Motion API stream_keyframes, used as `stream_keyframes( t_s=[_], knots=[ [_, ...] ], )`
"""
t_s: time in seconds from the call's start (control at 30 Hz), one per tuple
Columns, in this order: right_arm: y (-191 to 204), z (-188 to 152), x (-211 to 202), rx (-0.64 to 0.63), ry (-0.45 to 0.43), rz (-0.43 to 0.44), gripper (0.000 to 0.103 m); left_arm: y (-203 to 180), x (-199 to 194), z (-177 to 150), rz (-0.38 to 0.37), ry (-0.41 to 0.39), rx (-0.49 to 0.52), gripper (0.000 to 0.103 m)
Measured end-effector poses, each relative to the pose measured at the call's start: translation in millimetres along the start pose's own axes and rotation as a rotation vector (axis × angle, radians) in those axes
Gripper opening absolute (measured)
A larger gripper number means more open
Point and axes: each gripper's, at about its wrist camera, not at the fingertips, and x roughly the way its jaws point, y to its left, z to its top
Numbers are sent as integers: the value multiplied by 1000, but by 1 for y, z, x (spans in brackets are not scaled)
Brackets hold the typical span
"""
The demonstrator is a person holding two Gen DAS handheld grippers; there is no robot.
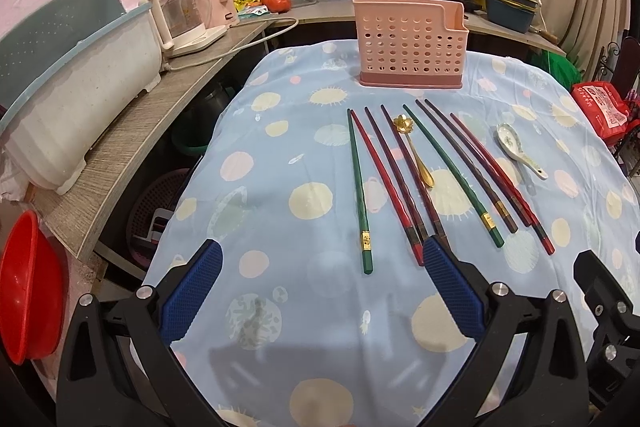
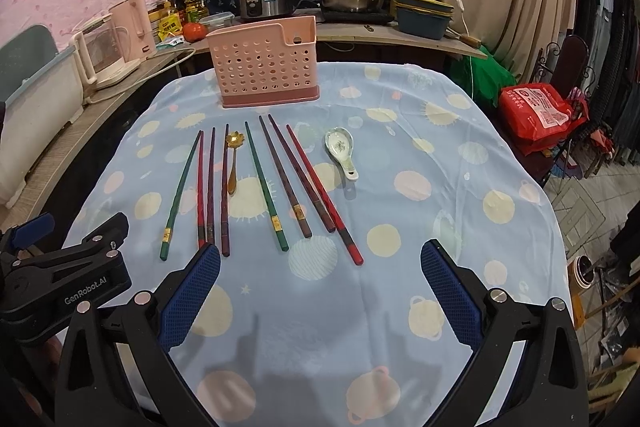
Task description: Organize utensils
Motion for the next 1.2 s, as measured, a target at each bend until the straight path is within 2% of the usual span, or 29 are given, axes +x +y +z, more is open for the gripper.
stream_keyframes(
  t_s=[1.2],
  knots=[
    [-4,1,2,5,2,7,96,3,2,5,8,-2,2,96]
  ],
)
